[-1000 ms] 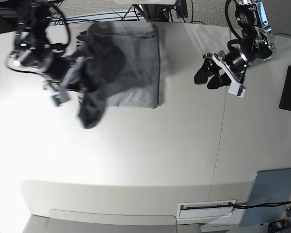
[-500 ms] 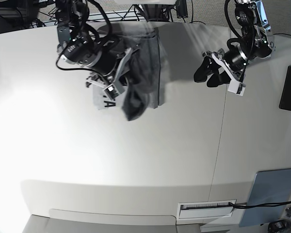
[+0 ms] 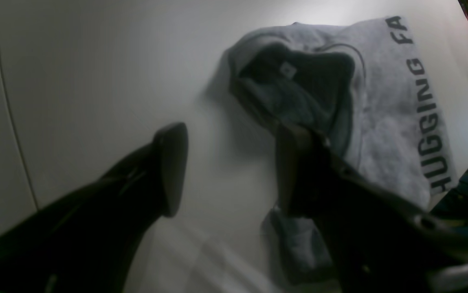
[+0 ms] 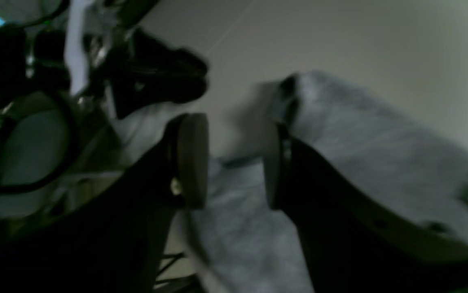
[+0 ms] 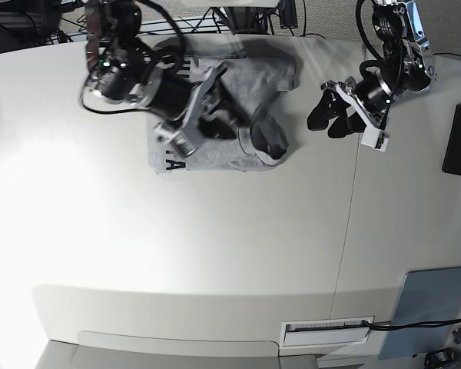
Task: Fold the T-shirt properly
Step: 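Grasp the shirt end with the right gripper and fold it over the stack, then grasp the folded bundle with both grippers and flip it printed side up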
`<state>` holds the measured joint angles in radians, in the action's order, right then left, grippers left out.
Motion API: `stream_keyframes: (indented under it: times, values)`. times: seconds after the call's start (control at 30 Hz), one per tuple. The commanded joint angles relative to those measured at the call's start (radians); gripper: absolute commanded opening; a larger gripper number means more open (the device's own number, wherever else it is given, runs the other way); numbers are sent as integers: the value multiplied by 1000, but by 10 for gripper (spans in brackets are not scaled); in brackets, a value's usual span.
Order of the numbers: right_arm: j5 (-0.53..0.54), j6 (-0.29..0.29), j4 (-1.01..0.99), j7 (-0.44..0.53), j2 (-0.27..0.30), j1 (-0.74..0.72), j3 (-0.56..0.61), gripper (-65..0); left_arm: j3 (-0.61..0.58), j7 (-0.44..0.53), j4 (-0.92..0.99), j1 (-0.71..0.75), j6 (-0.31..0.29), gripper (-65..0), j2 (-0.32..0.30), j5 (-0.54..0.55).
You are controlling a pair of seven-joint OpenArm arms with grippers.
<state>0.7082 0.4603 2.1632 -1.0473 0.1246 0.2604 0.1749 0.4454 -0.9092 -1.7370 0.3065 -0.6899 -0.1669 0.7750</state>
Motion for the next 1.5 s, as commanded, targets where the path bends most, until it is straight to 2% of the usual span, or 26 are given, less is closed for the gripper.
stream_keyframes:
  times: [0.0,0.07,0.1,0.17,0.23,0.27,0.3,0.4,0.5,0.6,0.7,0.8,1.03,1.13,1.3,1.47]
  values:
    - [19,4,35,26,0,-9,-34,-431,1,18,-17,-4,-8,-305,-8,23]
    - [-26,3,51,28,0,-9,-102,-432,1,18,-17,-4,-8,-312,-8,27]
    - [-58,2,51,30,1,-11,-133,-437,1,15,-17,-4,-8,-336,-8,42]
    - [-141,-13,48,30,8,-11,-177,-486,1,-8,-18,-4,-8,-429,-8,94]
    - [-188,-34,39,49,30,-11,-196,-555,1,-55,-18,-4,-8,-566,-8,171]
    - [-212,-35,29,73,47,-12,-196,-593,1,-85,-18,-4,-8,-611,-8,208]
    - [-237,-35,14,97,61,-13,-193,-631,1,-121,-18,-4,-8,-627,-7,244]
    - [-296,-34,-63,120,86,-40,-194,-650,1,-283,-18,-4,-8,-627,-8,364]
    - [-313,-34,-174,135,89,-100,-193,-650,1,-476,-18,-4,-8,-627,-8,537]
    - [-317,-34,-285,135,89,-167,-177,-650,1,-487,-18,-3,-8,-627,-8,709]
    - [-348,-34,-386,135,89,-224,-128,-650,-20,-487,-17,13,-8,-627,-11,709]
    - [-399,-34,-456,135,89,-266,-71,-650,-101,-487,-16,38,-8,-627,-11,709]
    - [-449,-39,-469,130,89,-279,-27,-650,-335,-487,-16,42,-8,-627,-11,567]
    - [-448,-39,-469,111,89,-279,-27,-650,-417,-485,-14,42,-8,-627,-11,399]
    - [-448,-39,-469,70,89,-279,-27,-650,-503,-276,-10,42,-8,-627,-11,87]
    - [-448,-39,-469,44,89,-279,-27,-650,-488,-161,-10,42,-8,-627,-11,-137]
